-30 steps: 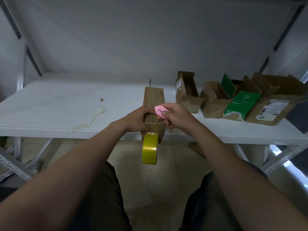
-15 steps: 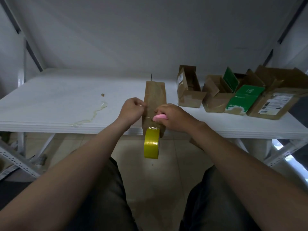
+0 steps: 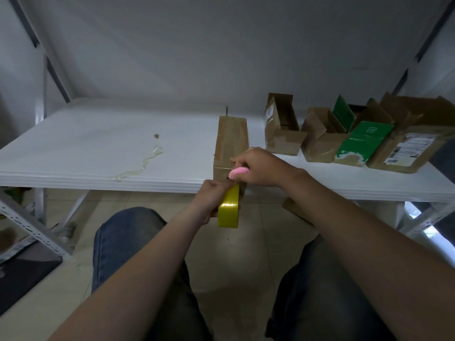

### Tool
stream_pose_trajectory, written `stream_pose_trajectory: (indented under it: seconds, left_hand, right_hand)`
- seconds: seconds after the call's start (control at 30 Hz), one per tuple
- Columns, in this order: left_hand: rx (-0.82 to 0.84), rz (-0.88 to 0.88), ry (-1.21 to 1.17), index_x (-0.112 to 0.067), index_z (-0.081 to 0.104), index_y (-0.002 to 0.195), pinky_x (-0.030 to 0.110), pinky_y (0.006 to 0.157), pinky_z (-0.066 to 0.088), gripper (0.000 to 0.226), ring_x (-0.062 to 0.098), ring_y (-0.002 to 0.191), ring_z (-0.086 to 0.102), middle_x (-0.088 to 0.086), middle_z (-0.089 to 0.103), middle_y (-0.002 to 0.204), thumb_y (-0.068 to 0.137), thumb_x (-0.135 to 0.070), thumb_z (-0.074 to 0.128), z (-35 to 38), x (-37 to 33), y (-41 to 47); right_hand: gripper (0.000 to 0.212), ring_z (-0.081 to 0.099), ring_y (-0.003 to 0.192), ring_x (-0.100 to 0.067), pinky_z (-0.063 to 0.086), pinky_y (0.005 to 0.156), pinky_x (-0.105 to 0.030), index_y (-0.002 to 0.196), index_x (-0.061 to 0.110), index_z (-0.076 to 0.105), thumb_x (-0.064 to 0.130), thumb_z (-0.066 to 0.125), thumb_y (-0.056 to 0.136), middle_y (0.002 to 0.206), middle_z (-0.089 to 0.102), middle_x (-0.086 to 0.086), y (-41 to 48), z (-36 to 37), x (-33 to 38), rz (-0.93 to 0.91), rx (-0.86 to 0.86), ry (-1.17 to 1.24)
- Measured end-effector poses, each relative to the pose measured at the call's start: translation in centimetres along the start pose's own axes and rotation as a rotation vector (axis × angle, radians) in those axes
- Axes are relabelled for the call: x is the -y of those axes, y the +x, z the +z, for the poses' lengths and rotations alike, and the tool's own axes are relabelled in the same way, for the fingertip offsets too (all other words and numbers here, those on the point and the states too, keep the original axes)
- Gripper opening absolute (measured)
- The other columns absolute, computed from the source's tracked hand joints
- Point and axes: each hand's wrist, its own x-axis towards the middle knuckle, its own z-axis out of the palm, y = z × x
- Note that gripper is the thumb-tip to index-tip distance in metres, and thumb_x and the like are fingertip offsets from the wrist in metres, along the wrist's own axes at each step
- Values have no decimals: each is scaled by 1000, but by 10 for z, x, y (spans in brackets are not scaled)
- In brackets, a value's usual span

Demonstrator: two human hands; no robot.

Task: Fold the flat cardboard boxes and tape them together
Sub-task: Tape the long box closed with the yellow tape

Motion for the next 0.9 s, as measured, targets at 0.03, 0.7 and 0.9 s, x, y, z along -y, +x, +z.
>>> stream_pose_trajectory:
  seconds: [0.03, 0.7, 0.9]
  left_hand:
    - [-48, 9, -26, -17, 53, 92, 29, 62, 53, 27, 15, 57, 69, 6, 68, 83, 92, -38, 71, 3, 2, 1]
    - [-114, 34, 65, -10, 70, 103, 36, 65, 53, 46, 34, 89, 73, 18, 74, 100, 96, -53, 56, 3, 20, 7]
    - [-79, -11, 15, -4, 67, 108, 45, 76, 57, 40, 36, 86, 75, 22, 75, 98, 99, -41, 58, 3, 12, 5]
  right_hand:
    - [32, 63, 116, -7, 55, 85, -41, 69, 13, 68, 41, 65, 83, 91, 74, -5, 1, 0, -1, -3, 6, -21]
    - [28, 55, 80, -21, 46, 67, -37, 96, 6, 65, 33, 56, 99, 92, 64, -11, 2, 15, 16, -34, -26, -324]
    - [27, 54, 81, -20, 44, 69, -34, 98, 6, 66, 28, 51, 103, 100, 65, -11, 8, 25, 23, -69, -8, -439]
